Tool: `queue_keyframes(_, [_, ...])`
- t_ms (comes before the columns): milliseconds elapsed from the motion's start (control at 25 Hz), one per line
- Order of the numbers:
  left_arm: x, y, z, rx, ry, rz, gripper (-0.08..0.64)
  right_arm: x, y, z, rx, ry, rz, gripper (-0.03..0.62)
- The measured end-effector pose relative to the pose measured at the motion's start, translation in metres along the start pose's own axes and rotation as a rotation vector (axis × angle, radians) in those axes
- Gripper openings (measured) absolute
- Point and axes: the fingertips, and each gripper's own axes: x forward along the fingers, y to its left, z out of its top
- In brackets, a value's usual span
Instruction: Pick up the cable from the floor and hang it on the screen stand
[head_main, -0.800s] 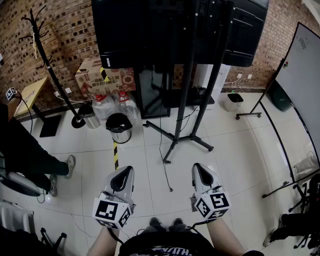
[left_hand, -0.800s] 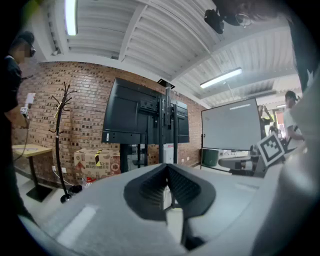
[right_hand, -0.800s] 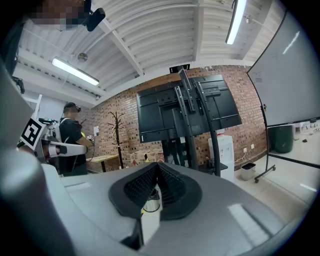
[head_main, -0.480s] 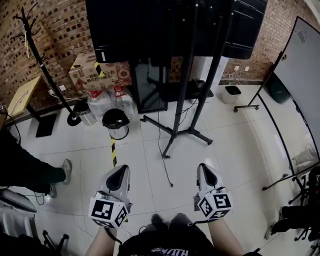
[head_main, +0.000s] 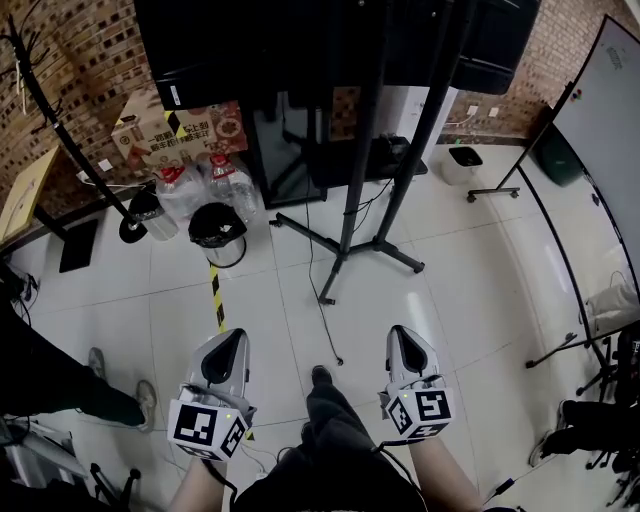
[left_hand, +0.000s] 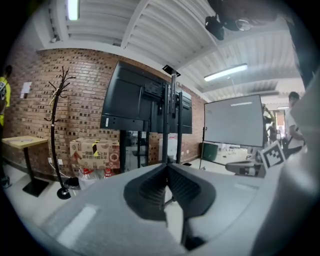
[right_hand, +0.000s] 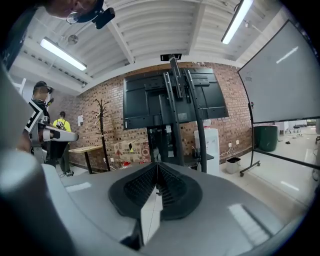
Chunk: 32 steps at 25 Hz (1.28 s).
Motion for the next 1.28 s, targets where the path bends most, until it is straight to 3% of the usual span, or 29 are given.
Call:
queue_keyframes(160, [0.042, 0.009, -0.002, -0.026, 0.013, -0.014, 0.005, 0.047, -0.019, -0.023, 0.008, 0.011, 0.003, 0.009])
queue_keyframes(320, [0.089, 0.02, -0.021, -0.006, 0.034, -0.085, 0.005, 0.091, -0.022, -0.035, -0.127, -0.047, 0.069, 0.009])
queue_keyframes(640, [0.15, 0.064, -0.058, 0.018, 0.097, -0.015, 0.006, 0.159, -0.031, -0.107, -0.167, 0.057, 0.15, 0.008])
queue_keyframes(960, [0.196, 0.123, -0.158, -0.072, 0.174, 0.007, 0.005, 0.218, -0.028, -0.23, -0.161, 0.244, 0.174, 0.011])
queue_keyframes(1040, [0.209, 0.131, -0.184, -0.098, 0.188, -0.021, 0.005, 0.234, -0.035, -0.259, -0.169, 0.227, 0.155, 0.011])
queue_keyframes(1280, [0.228, 0.136, -0.261, -0.054, 0.218, -0.114, 0.005, 0.262, -0.049, -0.325, -0.193, 0.266, 0.104, 0.011])
